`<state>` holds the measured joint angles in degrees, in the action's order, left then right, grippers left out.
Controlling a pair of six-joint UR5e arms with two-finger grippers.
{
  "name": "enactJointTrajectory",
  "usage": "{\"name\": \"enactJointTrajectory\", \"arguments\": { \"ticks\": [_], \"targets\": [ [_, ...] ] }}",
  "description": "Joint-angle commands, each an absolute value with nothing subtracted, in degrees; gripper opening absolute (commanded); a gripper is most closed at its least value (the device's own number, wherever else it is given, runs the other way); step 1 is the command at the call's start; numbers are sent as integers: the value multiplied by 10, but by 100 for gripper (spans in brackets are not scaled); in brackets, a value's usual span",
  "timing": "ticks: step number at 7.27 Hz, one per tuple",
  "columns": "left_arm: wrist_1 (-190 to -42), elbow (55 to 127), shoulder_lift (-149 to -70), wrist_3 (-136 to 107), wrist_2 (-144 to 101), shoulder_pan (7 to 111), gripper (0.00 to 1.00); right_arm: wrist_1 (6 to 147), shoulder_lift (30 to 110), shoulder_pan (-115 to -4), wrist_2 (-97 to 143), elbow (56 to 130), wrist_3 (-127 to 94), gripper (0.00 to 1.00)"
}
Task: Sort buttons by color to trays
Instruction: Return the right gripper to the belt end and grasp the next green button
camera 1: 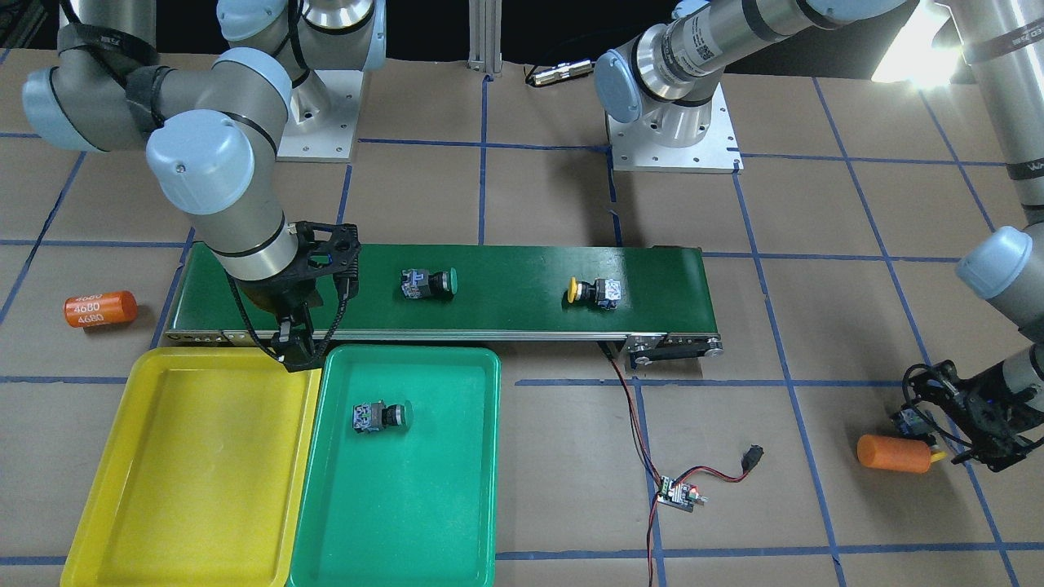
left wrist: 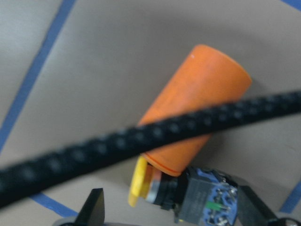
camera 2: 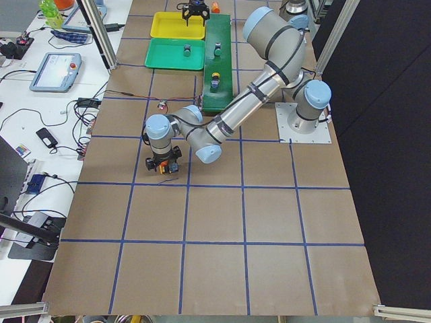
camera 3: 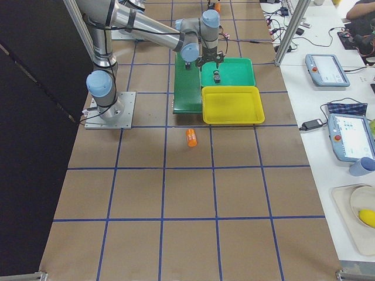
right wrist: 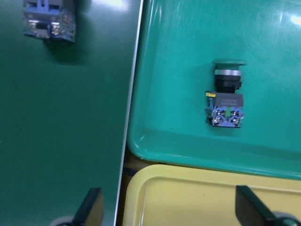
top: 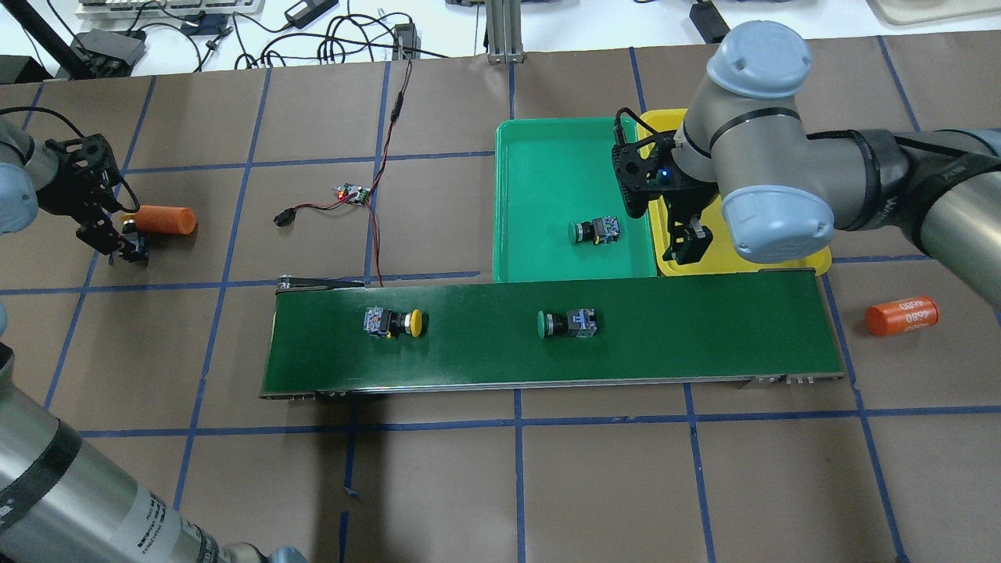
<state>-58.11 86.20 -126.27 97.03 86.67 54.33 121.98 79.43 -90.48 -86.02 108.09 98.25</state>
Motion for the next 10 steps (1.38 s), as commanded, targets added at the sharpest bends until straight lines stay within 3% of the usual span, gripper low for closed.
{"name": "enactJointTrajectory", "arguments": {
  "ticks": [1,10],
  "targets": [
    [-610,861,-1260,985,868,540,100,1218,830,-868,-860,1144,998,100],
    [-601,853,-1276,1070,865,540,100,1227,862,-872,-892,1216,984,100]
  ]
}}
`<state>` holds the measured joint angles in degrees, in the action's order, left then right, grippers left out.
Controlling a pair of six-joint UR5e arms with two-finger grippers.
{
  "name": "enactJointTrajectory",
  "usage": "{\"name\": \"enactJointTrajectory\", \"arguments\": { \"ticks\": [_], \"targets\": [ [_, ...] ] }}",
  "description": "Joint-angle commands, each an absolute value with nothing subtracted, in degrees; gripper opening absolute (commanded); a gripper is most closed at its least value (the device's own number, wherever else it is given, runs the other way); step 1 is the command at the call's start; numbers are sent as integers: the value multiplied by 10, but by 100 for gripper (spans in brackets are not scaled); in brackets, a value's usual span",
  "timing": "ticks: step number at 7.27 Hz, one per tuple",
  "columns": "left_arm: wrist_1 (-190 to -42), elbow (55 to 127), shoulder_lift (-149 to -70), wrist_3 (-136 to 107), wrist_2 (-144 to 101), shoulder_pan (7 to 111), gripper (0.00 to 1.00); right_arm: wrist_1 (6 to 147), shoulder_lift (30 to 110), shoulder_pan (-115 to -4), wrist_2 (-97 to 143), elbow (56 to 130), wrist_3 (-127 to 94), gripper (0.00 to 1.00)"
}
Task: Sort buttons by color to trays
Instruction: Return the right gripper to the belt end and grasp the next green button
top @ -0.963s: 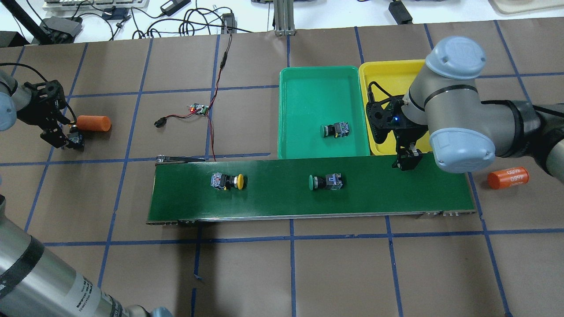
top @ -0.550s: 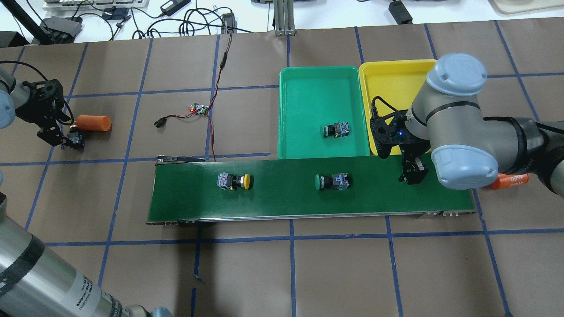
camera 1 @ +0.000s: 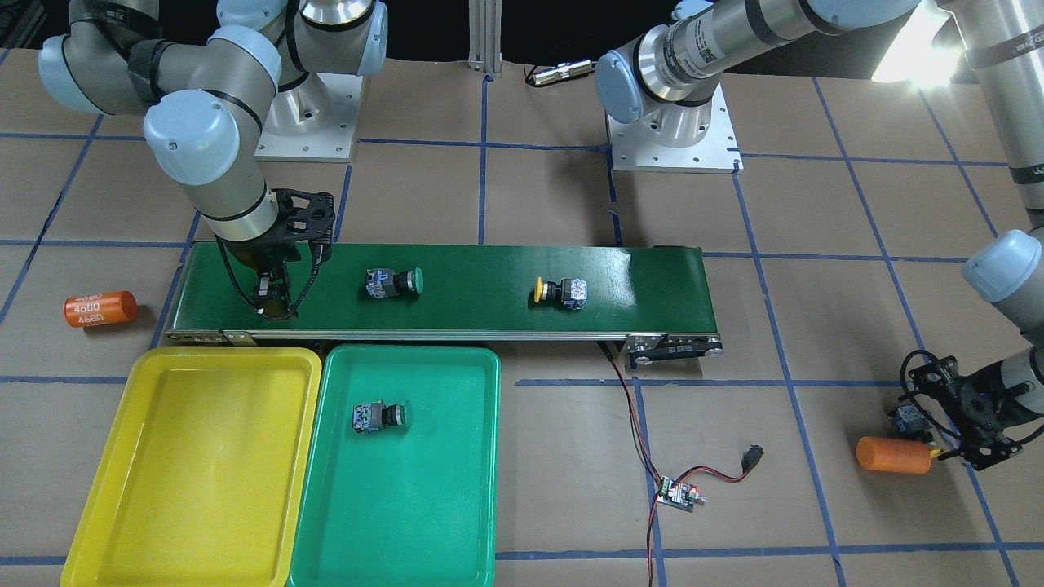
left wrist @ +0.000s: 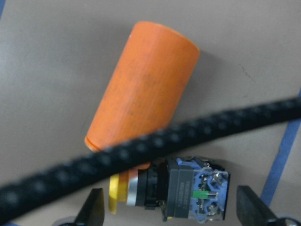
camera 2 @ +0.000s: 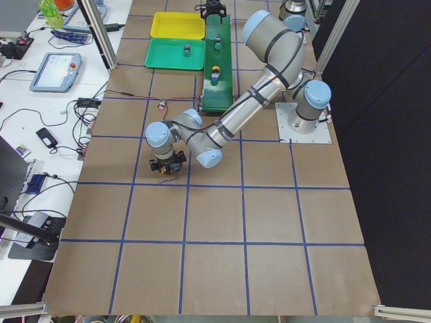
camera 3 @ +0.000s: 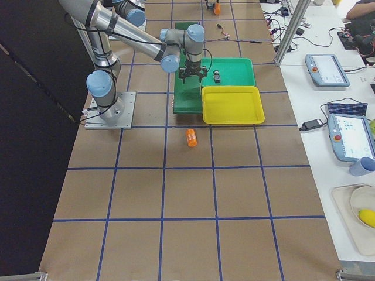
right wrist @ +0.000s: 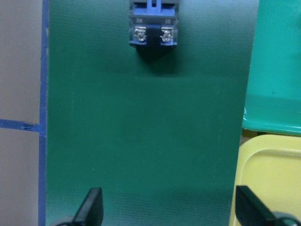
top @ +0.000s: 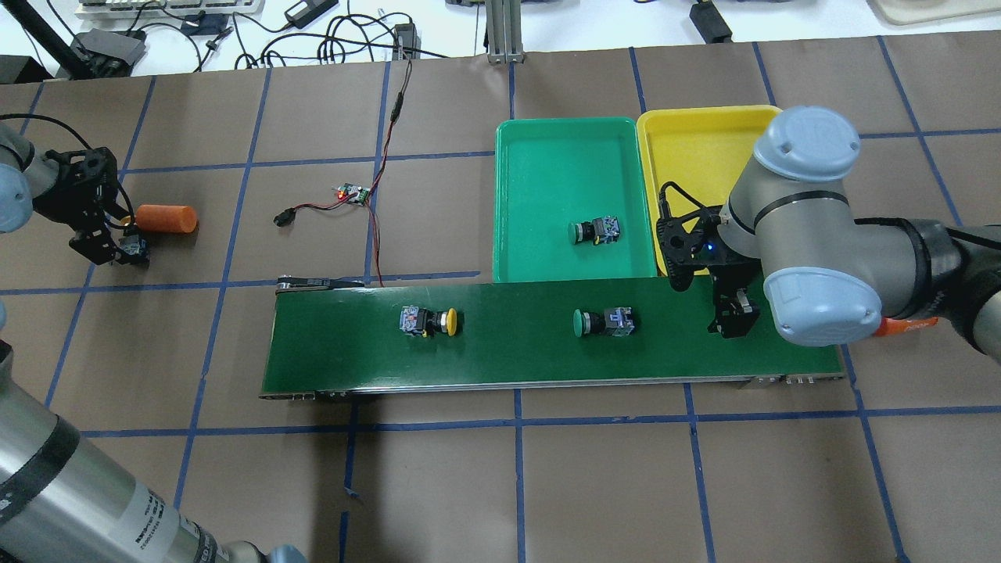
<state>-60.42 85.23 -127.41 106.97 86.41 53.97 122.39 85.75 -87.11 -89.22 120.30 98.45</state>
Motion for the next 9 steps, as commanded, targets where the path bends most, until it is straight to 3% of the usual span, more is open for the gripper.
{"name": "enactJointTrajectory", "arguments": {
  "ticks": [1,2,3,5,6,9],
  "targets": [
    [-599,853,-1279,1070,865,540,100,1227,864,-873,-891,1216,978,100],
    [-598,853,-1281,1067,864,540,100,1227,864,-873,-891,1220,978,100],
    [-597,853,-1281,1067,863,540,89,1227,864,-873,-891,1220,978,100],
    [-596,853,-1279,1062,864,541,13,1226,865,-874,-886,1223,978,100],
    [-598,853,-1270,1057,866,541,0,1227,865,-874,-884,1227,978,100],
    [-640,854,-1232,978,866,539,0,1226,866,-877,-881,1227,979,100]
  ]
}}
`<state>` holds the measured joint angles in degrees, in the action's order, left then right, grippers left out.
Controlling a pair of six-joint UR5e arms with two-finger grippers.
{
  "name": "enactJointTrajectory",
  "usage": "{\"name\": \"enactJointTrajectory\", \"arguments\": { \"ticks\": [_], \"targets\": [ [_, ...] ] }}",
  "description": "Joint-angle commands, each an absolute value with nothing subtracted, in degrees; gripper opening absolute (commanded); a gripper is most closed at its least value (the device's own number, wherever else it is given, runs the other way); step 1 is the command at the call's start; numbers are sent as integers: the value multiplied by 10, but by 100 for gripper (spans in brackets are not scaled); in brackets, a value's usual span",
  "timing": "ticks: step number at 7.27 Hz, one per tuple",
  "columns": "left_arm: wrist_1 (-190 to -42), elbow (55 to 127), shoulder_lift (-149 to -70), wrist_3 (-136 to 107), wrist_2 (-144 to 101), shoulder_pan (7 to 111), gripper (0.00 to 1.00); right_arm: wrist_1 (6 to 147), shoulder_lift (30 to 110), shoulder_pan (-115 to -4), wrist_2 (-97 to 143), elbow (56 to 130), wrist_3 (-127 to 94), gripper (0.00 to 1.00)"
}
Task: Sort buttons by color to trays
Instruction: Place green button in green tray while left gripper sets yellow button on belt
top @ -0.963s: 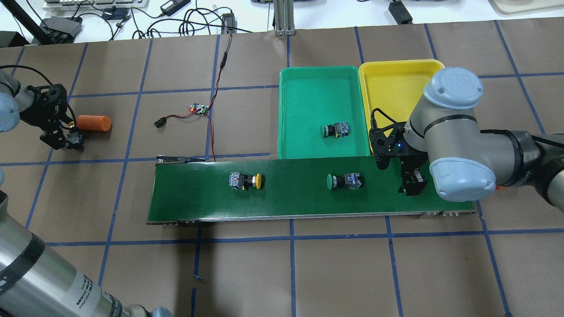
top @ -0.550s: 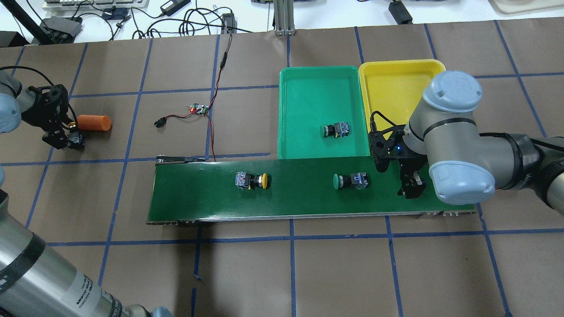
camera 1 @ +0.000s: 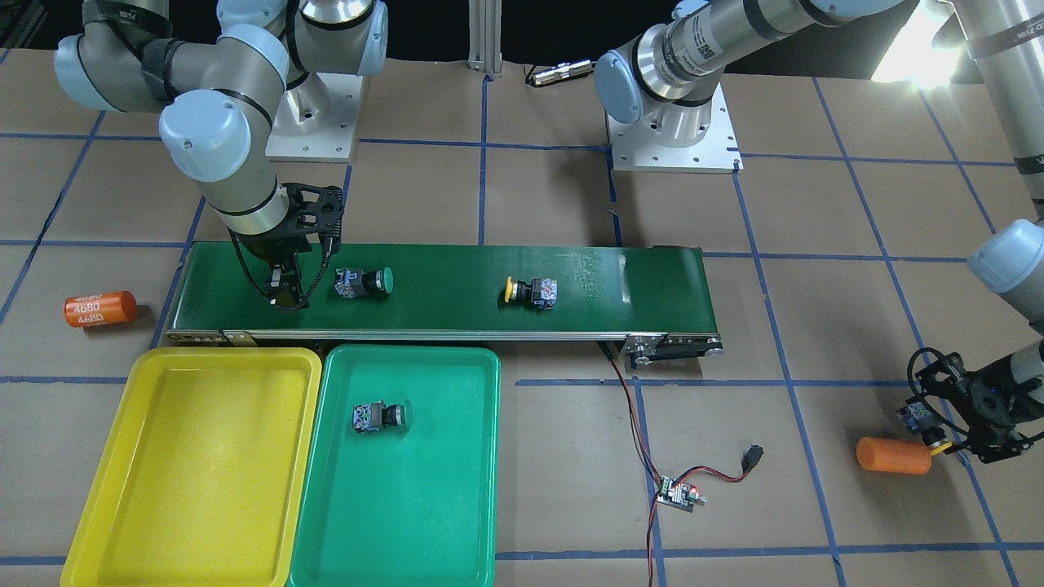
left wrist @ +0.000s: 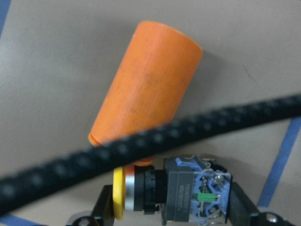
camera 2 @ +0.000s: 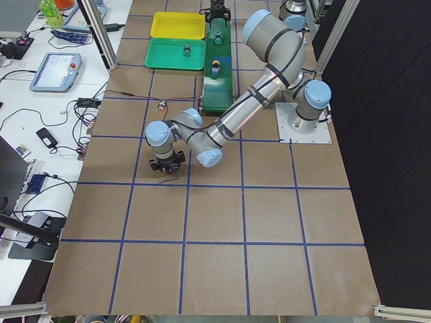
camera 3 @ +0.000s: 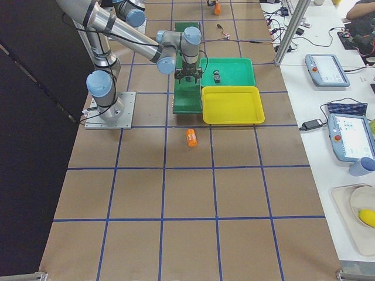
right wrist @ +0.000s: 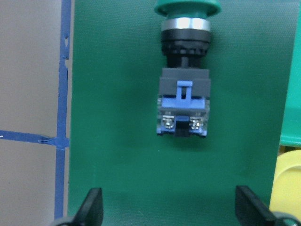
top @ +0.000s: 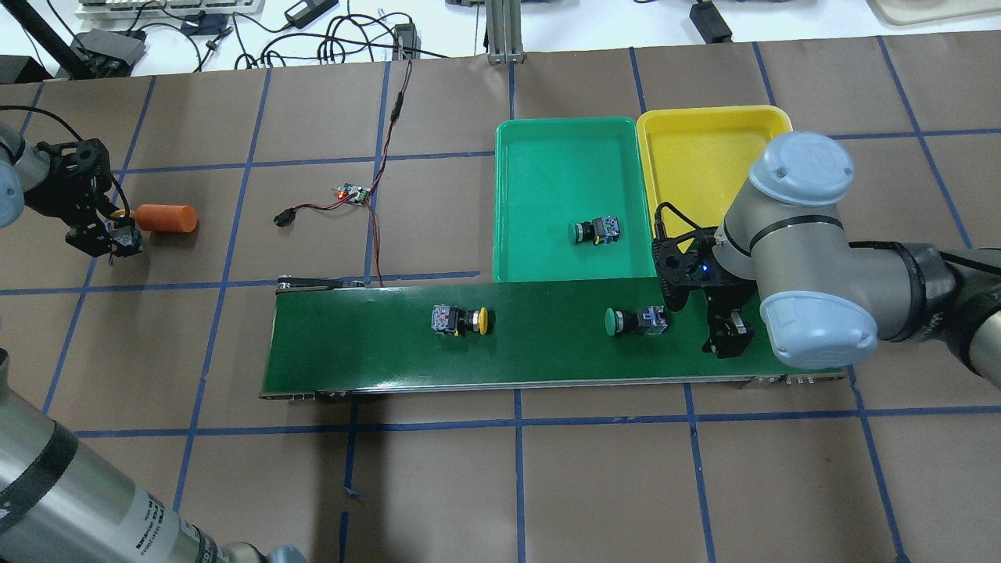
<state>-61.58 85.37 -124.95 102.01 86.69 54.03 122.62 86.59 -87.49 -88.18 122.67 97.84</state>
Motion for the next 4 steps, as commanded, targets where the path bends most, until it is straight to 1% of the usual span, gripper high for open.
{"name": "enactJointTrajectory", "arguments": {
  "ticks": [1,3,4],
  "targets": [
    [-662,858,-1207,899,868,543,0,1227,866,-888,-881,1227,979,100],
    [-734,882,-1144,763,868,552,0,1226,865,-903,-881,1227,978,100],
    [-741,917,-1111,694,867,559,0,1227,863,-904,-881,1227,979,100]
  ]
}}
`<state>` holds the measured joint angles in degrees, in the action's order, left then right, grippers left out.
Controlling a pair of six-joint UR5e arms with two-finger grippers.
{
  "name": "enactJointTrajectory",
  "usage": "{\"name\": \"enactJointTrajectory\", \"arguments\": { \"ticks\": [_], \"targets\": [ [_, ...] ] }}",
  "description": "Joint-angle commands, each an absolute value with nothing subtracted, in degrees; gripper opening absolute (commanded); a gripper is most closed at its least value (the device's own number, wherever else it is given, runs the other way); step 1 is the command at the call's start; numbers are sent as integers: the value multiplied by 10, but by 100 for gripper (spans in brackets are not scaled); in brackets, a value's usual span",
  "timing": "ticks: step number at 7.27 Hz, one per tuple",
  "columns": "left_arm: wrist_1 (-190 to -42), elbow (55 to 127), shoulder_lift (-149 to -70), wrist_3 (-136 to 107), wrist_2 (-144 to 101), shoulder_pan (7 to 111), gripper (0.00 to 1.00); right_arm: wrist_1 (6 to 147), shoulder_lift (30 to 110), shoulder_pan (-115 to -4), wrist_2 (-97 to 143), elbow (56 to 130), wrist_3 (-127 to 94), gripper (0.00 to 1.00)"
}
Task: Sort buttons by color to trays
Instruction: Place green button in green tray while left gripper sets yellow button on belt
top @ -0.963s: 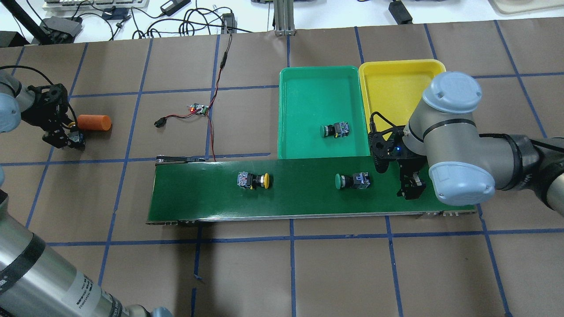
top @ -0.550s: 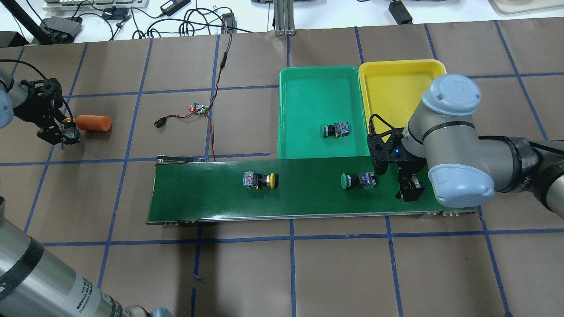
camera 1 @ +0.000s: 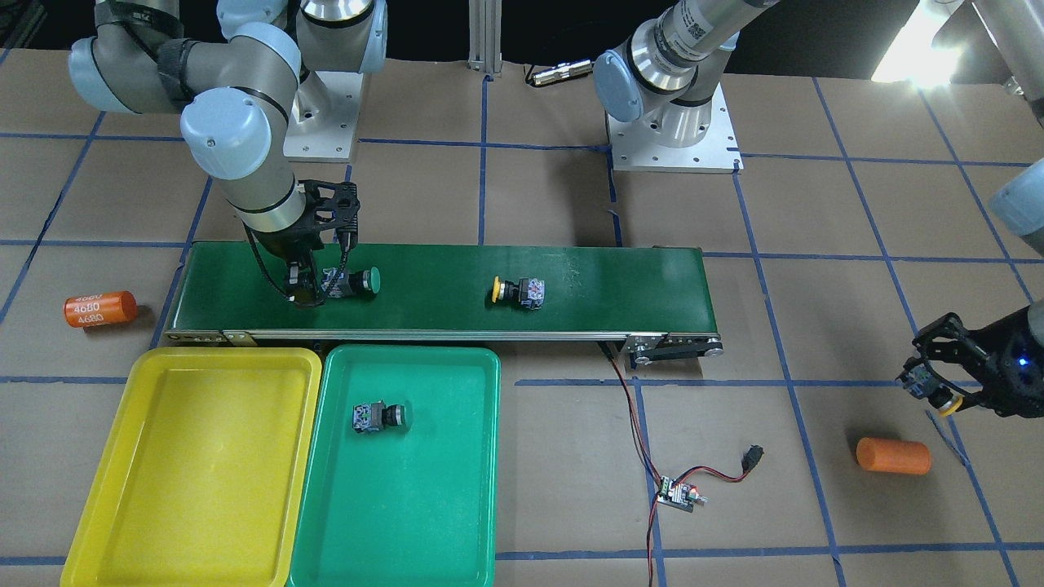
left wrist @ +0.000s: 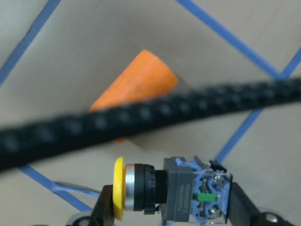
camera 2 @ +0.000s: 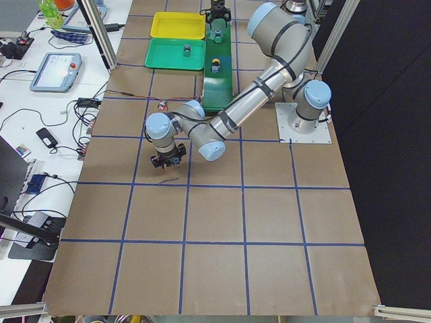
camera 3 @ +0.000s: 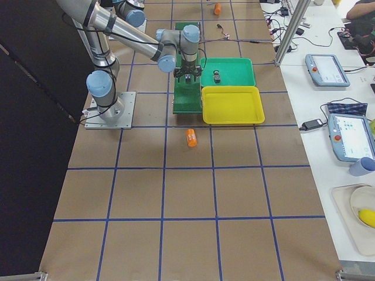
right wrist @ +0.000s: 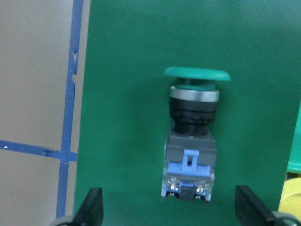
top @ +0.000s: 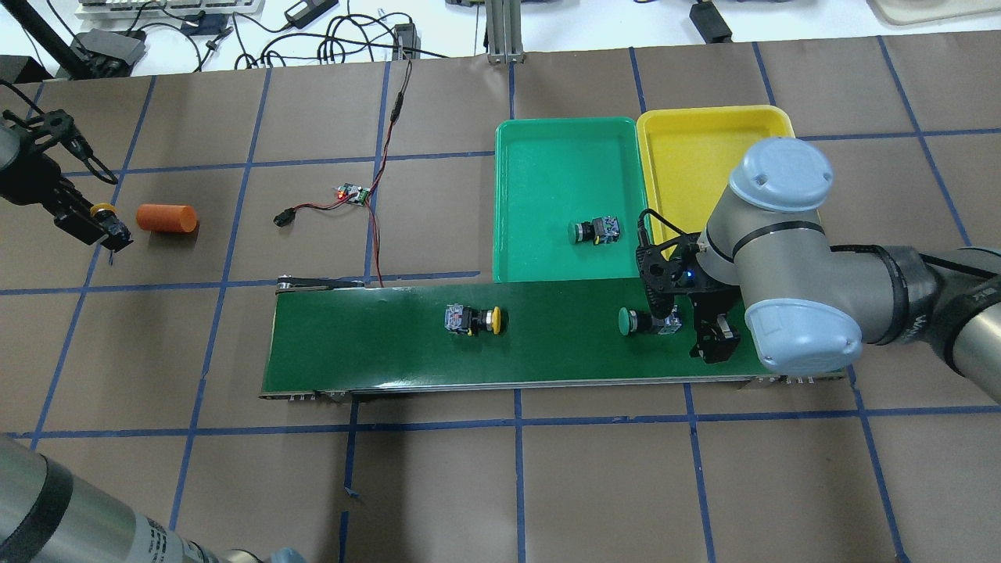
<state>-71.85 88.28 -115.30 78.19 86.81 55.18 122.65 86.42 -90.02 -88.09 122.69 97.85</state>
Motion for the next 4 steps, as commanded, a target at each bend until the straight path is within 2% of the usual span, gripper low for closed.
{"name": "enactJointTrajectory", "arguments": {
  "ticks": [1,2,4],
  "targets": [
    [-740,959,-1080,591,865,584,0,1227,862,-904,-881,1227,980,100],
    [-740,991,-1056,485,864,623,0,1228,860,-904,-880,1226,983,95],
    [-740,1031,-1016,296,867,703,0,1244,859,-904,-883,1225,983,45]
  ]
}}
